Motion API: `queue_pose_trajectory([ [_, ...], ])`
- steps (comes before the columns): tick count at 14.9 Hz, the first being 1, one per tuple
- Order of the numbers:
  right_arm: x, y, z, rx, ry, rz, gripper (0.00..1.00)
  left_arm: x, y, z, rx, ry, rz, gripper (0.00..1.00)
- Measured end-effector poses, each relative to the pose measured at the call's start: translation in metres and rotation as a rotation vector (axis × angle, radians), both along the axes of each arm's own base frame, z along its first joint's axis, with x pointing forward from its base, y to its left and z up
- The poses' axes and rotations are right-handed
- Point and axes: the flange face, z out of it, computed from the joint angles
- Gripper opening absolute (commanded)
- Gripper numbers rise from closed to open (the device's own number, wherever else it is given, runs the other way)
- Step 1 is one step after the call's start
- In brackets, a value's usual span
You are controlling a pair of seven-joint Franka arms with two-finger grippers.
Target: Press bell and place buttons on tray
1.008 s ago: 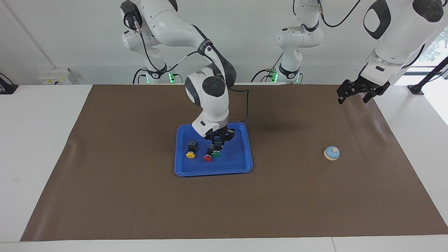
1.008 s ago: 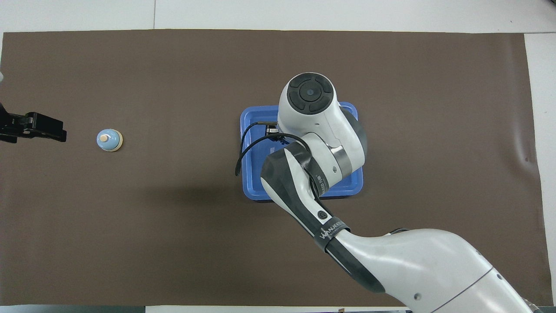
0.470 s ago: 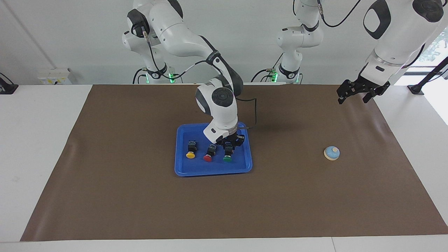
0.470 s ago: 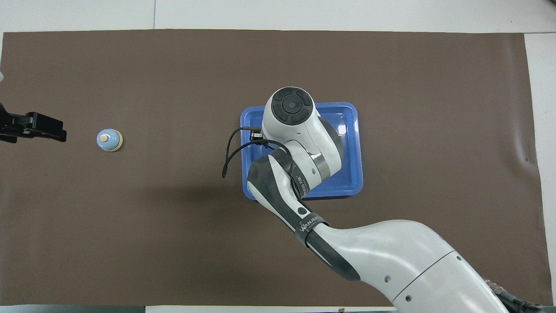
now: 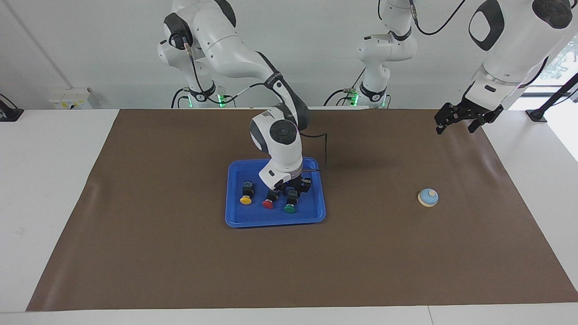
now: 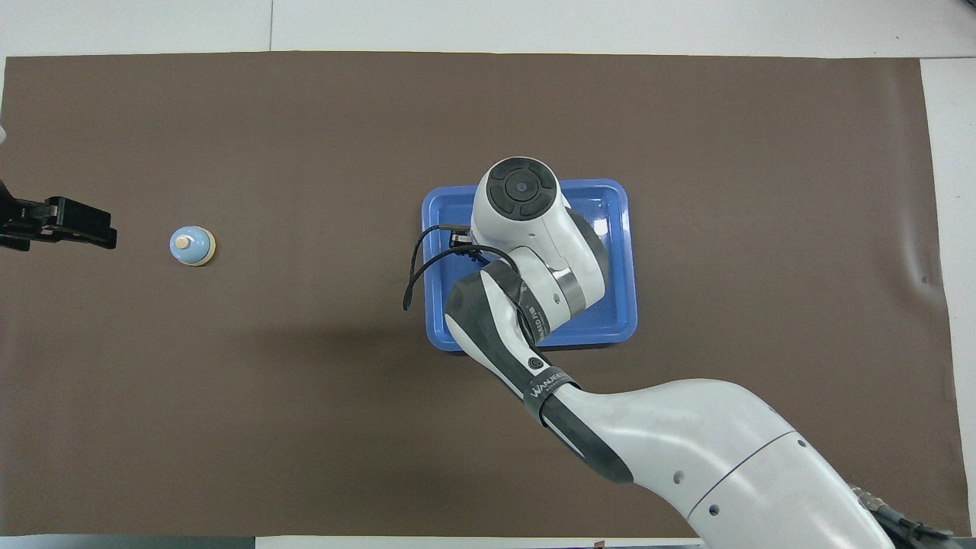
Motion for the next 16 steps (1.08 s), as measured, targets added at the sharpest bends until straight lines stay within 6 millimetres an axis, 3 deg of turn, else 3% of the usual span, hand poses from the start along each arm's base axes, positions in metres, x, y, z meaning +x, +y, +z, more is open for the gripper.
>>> queue_pose_trajectory([
  [3,0.017,-0.018,0.063,-0.014,0.003,-0.019,1.0,0.0,0.0,0.0,0.0,0.0,0.0,1.0],
  [5,0.027,-0.047,0.108,-0.013,-0.026,-0.015,1.0,0.0,0.0,0.0,0.0,0.0,0.0,1.0],
  [8,0.033,-0.111,0.165,-0.011,-0.065,0.048,1.0,0.0,0.0,0.0,0.0,0.0,0.0,1.0],
  [11,0.027,-0.192,0.214,-0.019,-0.087,0.152,1.0,0.0,0.0,0.0,0.0,0.0,0.0,1.0],
  [14,0.005,-0.256,0.241,-0.032,-0.057,0.223,1.0,0.0,0.0,0.0,0.0,0.0,0.0,1.0],
  [16,-0.009,-0.277,0.245,-0.035,-0.052,0.253,1.0,0.0,0.0,0.0,0.0,0.0,0.0,1.0],
])
